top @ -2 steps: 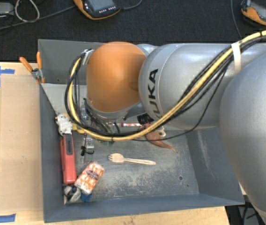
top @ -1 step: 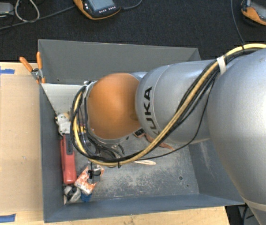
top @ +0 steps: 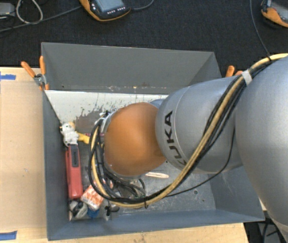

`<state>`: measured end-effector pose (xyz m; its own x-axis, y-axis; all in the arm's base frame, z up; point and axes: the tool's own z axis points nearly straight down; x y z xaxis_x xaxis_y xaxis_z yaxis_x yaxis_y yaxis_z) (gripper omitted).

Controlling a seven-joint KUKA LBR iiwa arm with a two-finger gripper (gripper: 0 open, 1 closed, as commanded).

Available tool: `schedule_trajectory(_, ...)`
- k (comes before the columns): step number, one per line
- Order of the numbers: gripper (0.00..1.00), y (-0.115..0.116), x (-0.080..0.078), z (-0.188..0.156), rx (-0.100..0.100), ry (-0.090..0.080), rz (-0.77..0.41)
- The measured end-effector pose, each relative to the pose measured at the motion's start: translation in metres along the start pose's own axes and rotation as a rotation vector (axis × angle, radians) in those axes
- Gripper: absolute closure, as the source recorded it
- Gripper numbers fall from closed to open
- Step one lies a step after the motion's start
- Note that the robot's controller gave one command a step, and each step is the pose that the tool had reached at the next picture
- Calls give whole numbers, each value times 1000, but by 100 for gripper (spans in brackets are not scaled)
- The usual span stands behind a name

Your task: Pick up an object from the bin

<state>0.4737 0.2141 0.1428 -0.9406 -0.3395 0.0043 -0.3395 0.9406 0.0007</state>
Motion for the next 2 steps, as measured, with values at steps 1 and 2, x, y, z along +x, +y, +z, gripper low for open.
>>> schedule_trajectory(1, 0, -13, -11, 27, -1, -1, -401)
schedule_trajectory(2, 0, -18, -28, 71, 0, -2, -219)
